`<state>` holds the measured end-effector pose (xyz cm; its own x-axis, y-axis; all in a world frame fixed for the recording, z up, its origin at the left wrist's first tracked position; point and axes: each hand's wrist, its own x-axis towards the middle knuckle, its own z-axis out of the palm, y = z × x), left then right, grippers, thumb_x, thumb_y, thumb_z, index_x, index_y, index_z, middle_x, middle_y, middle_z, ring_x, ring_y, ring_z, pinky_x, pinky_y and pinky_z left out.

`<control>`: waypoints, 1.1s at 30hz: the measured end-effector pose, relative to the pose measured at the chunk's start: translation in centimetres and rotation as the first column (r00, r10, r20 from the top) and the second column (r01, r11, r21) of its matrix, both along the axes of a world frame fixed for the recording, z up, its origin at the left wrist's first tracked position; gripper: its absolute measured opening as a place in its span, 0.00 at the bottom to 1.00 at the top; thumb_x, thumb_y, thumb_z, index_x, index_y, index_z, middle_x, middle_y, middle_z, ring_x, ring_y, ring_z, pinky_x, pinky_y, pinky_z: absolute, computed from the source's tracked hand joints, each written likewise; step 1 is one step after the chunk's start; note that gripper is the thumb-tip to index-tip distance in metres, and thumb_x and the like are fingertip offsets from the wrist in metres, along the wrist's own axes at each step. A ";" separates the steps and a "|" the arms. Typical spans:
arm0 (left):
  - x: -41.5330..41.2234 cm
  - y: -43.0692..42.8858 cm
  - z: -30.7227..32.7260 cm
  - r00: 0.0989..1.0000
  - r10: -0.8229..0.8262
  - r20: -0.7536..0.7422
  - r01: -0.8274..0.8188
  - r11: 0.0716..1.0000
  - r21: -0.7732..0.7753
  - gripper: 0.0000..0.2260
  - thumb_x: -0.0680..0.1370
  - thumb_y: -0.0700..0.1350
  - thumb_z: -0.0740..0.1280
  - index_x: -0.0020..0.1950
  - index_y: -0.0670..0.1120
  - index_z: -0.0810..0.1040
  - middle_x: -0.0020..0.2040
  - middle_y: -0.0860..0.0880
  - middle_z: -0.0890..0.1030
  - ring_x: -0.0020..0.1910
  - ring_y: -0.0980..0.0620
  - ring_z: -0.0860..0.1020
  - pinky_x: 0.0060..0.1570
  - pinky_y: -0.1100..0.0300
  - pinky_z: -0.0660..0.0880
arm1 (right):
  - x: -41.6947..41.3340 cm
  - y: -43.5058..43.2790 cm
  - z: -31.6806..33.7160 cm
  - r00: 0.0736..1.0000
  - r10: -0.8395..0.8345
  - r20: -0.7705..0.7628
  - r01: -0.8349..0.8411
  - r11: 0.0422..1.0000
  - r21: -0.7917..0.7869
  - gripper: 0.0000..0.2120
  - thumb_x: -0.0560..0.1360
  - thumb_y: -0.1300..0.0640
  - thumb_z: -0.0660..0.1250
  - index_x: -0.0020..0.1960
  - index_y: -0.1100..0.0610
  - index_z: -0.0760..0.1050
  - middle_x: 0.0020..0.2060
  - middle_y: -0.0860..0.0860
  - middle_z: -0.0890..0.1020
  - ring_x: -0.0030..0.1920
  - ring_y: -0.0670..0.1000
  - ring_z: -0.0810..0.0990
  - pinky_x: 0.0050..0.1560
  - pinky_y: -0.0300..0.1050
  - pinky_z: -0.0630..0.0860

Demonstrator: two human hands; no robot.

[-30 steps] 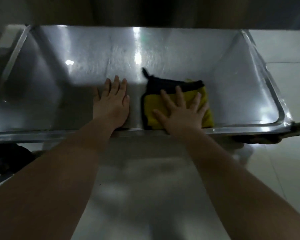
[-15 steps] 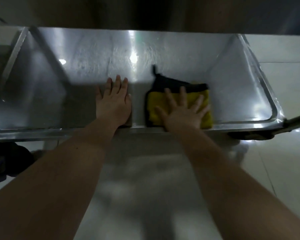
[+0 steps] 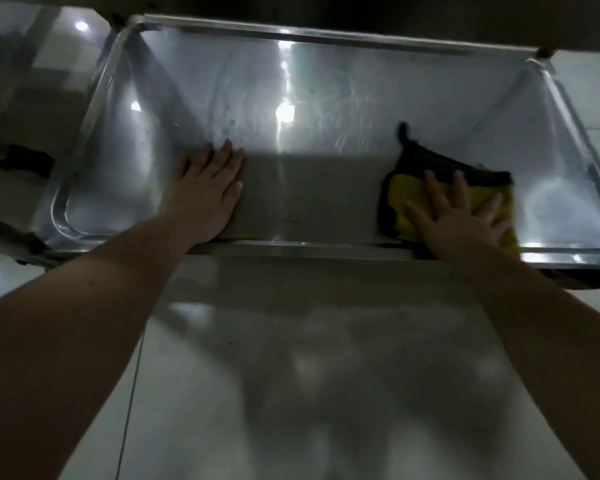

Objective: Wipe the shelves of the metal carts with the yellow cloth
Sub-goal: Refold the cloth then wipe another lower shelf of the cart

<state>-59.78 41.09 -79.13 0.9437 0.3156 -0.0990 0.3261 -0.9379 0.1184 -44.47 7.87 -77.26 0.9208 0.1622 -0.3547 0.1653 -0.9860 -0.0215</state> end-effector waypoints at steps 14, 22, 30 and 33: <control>-0.5 0.9 -0.7 0.982 0.179 0.055 -0.181 0.983 0.025 0.27 0.83 0.55 0.46 0.81 0.51 0.49 0.81 0.48 0.49 0.79 0.43 0.48 0.76 0.42 0.43 | -1.6 2.4 0.0 0.999 0.052 -0.016 -0.051 0.997 0.066 0.35 0.71 0.22 0.49 0.72 0.24 0.36 0.78 0.38 0.38 0.77 0.65 0.36 0.73 0.70 0.39; -0.3 0.5 -0.8 0.980 0.190 0.060 -0.191 0.982 0.011 0.27 0.83 0.54 0.48 0.82 0.51 0.47 0.82 0.49 0.47 0.80 0.43 0.46 0.76 0.43 0.42 | -3.0 16.1 -1.0 0.993 0.077 0.084 -0.086 0.990 0.110 0.34 0.74 0.24 0.43 0.75 0.30 0.36 0.78 0.44 0.36 0.75 0.71 0.35 0.68 0.77 0.36; -0.8 0.9 -0.4 0.980 0.192 0.054 -0.193 0.981 0.008 0.26 0.83 0.54 0.47 0.81 0.50 0.47 0.82 0.49 0.47 0.80 0.45 0.46 0.76 0.44 0.42 | 3.1 13.8 -1.6 0.971 0.220 0.097 -0.233 0.958 0.168 0.32 0.73 0.24 0.46 0.75 0.28 0.43 0.79 0.41 0.43 0.77 0.68 0.40 0.71 0.73 0.40; -0.3 0.1 -0.6 0.983 0.178 0.049 -0.178 0.984 0.005 0.26 0.84 0.54 0.46 0.82 0.51 0.46 0.82 0.50 0.46 0.80 0.44 0.44 0.76 0.43 0.41 | 7.3 7.0 -1.0 0.996 -0.079 0.043 0.073 0.988 0.138 0.40 0.66 0.19 0.42 0.75 0.30 0.42 0.79 0.43 0.42 0.77 0.68 0.39 0.71 0.74 0.39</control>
